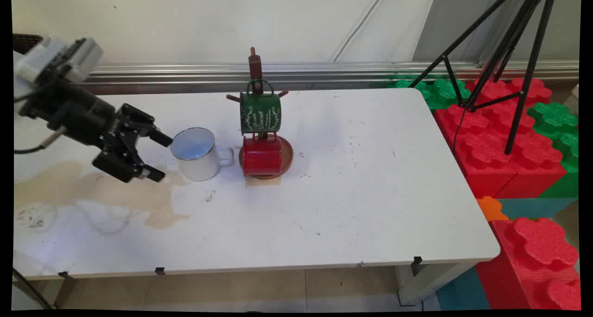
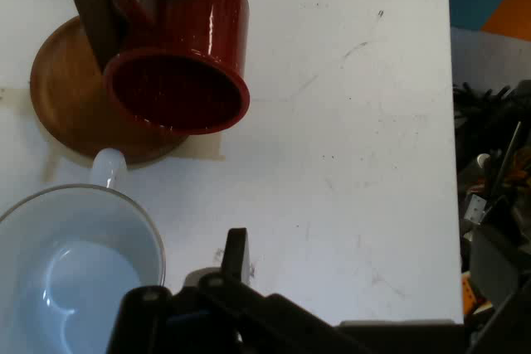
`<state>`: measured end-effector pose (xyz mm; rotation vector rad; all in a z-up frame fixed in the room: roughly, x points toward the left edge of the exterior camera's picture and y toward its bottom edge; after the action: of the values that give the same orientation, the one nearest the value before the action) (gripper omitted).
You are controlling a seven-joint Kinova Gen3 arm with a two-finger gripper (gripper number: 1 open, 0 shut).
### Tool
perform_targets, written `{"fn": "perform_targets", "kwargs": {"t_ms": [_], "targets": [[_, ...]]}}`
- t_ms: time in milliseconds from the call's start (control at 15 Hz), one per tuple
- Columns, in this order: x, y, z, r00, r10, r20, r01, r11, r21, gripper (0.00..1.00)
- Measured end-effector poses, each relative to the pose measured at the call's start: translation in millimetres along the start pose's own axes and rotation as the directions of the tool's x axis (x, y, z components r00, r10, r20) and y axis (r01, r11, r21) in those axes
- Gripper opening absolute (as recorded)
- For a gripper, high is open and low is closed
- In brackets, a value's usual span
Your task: Pick up the red mug from the rack
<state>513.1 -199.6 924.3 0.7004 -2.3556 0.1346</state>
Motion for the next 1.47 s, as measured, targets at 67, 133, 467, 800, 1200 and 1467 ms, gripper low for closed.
{"fn": "perform_targets", "kwargs": {"t_ms": [67, 133, 467, 800, 1200, 1467], "targets": [[-1.2, 0.1, 7.2, 1.0, 0.001, -0.002, -0.001, 1.0, 0.0, 1.0], [-1.8, -0.3, 12.9, 1.0, 0.001, -0.003, -0.001, 1.0, 0.0, 1.0], [-4.4, -3.6, 41.0, 1.0, 0.011, -0.009, -0.011, 1.0, 0.006, 1.0], [-5.2, -7.3, 65.1, 1.0, 0.013, -0.016, -0.012, 1.0, 0.016, 1.0], [-3.2, -12.7, 90.8, 0.999, 0.0, -0.036, 0.001, 1.0, 0.031, 1.0], [-2.7, -16.4, 105.8, 0.998, -0.023, -0.06, 0.026, 0.999, 0.042, 1.0]]}}
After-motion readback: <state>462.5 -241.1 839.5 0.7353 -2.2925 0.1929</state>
